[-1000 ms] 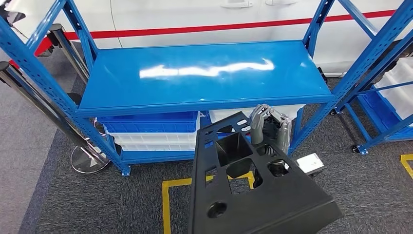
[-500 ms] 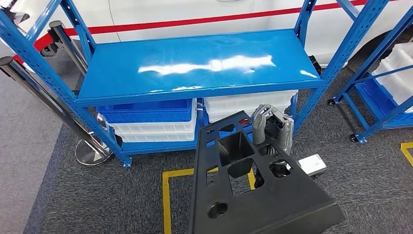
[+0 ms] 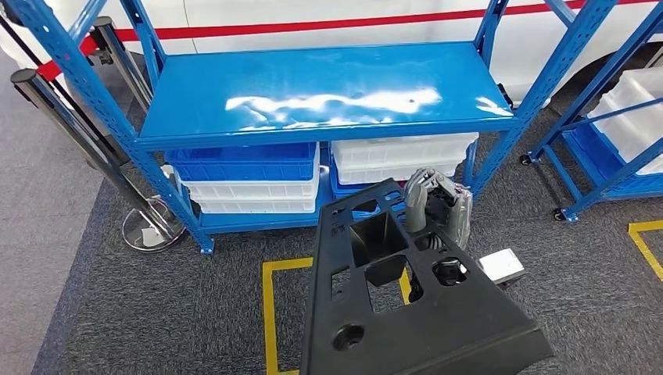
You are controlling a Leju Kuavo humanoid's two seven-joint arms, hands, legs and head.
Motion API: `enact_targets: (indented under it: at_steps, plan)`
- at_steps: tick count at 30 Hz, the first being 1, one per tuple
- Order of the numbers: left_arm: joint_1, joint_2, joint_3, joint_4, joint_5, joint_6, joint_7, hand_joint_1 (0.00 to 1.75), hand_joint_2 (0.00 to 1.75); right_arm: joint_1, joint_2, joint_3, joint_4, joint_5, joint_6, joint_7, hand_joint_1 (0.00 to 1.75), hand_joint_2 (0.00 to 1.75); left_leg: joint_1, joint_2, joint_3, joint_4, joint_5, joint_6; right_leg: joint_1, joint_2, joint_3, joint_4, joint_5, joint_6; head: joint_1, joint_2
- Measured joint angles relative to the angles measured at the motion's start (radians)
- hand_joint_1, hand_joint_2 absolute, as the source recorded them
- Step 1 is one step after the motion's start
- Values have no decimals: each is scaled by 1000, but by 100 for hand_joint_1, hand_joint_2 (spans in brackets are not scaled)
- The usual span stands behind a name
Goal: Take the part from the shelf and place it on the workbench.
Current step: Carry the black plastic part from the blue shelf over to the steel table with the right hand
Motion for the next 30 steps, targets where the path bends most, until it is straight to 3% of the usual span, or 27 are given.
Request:
enact_targets:
  at_steps: [2, 4, 7, 8, 10, 12, 13, 14, 15, 17, 19, 20, 22, 24, 27, 28, 29, 30]
  plan:
    - [0, 0, 0, 0, 0, 0, 0, 0, 175, -1, 0, 0, 0, 0, 0, 0, 164, 175, 1, 0, -21, 17, 5, -6, -4, 1, 89, -126, 42, 0, 0, 0]
    - [-1, 0, 0, 0, 0, 0, 0, 0, 175, -2, 0, 0, -2, 0, 0, 0, 164, 175, -1, -1, -35, 27, 13, -16, 0, 3, 144, -222, 48, -8, 0, 0]
    - [1, 0, 0, 0, 0, 0, 0, 0, 175, -1, 0, -1, -3, 0, 0, 0, 164, 175, 0, -2, -45, 27, 29, -35, 5, 2, 136, -241, 58, -29, 0, 0]
    - [1, 0, 0, 0, 0, 0, 0, 0, 175, -2, 0, -1, -3, 0, 0, 0, 164, 175, 1, -3, -51, 34, 17, -41, 4, 0, 130, -244, 66, -39, -1, 0]
    - [2, 0, 0, 0, 0, 0, 0, 0, 175, -2, 1, -1, -4, 0, 0, 0, 164, 175, 4, -4, -75, 99, -53, -52, 0, -3, 112, -249, 86, -57, -2, 0]
    - [3, 0, 0, 0, 0, 0, 0, 0, 175, -2, 1, -1, -4, 0, 0, 0, 164, 175, 7, -5, -108, 226, -141, -60, 3, -5, 87, -247, 104, -63, -3, 0]
    - [3, 0, 0, 0, 0, 0, 0, 0, 175, -2, 1, -1, -3, 0, 0, 0, 164, 175, 8, -5, -116, 281, -162, -62, 4, -5, 73, -245, 113, -64, -3, 0]
    - [3, 0, 0, 0, 0, 0, 0, 0, 175, -1, 1, -1, -3, 0, 0, 0, 164, 175, 9, -5, -110, 307, -160, -64, 5, -6, 59, -242, 122, -63, -3, 0]
    - [3, 0, 0, 0, 0, 0, 0, 0, 175, -1, 1, -1, -3, 0, 0, 0, 164, 175, 9, -5, -87, 297, -139, -64, 5, -6, 47, -239, 130, -61, -3, 0]
    - [1, 0, 0, 0, 0, 0, 0, 0, 175, -1, 1, -1, -4, 0, 0, 0, 164, 175, 9, -5, 5, 179, -92, -59, 5, -5, 26, -234, 144, -56, -3, 0]
    - [-2, 1, 0, 0, 0, 0, 0, 0, 175, -1, 1, -1, -4, 0, 0, 0, 164, 175, 5, -7, 92, 43, -92, -48, 6, -5, 15, -231, 158, -45, -3, 0]
    - [-3, 1, 0, 0, 0, 0, 0, 0, 175, -1, 1, -1, -5, 0, 0, 0, 164, 175, 2, -8, 111, 8, -101, -42, 6, -6, 14, -232, 165, -39, -3, 0]
    - [-2, 1, 0, 0, 0, 0, 0, 0, 175, -2, 1, -1, -5, 0, 0, 0, 164, 175, 1, -9, 110, -5, -94, -30, 5, -6, 13, -237, 178, -25, -3, 0]
    - [-3, 0, 0, 0, 0, 0, 0, 0, 175, -2, 1, -1, -5, 0, 0, 0, 164, 175, 5, -5, 98, -11, -74, -13, 4, -3, 1, -216, 150, -15, -3, 0]
    - [-4, 0, 0, 0, 0, 0, 0, 0, 175, -1, 1, -2, -6, 0, 0, 0, 164, 175, 5, -1, 65, -11, -43, 0, 2, 0, -49, -57, 17, -6, 0, 0]
    - [-3, 0, 0, 0, 0, 0, 0, 0, 175, 0, 1, -2, -5, 0, 0, 0, 164, 175, 4, -1, 52, -8, -35, 0, 2, 0, -62, 1, -9, -4, 0, 0]
    - [-3, 0, 0, 0, 0, 0, 0, 0, 175, 1, 0, -2, -5, 0, 0, 0, 164, 175, 4, -1, 40, -4, -29, -1, 2, 0, -63, 32, -11, -3, 0, 0]
    - [-3, 0, 0, 0, 0, 0, 0, 0, 175, 1, 0, -2, -5, 0, 0, 0, 164, 175, 3, 0, 27, 0, -24, -2, 2, 0, -45, 30, 4, -3, 0, 0]
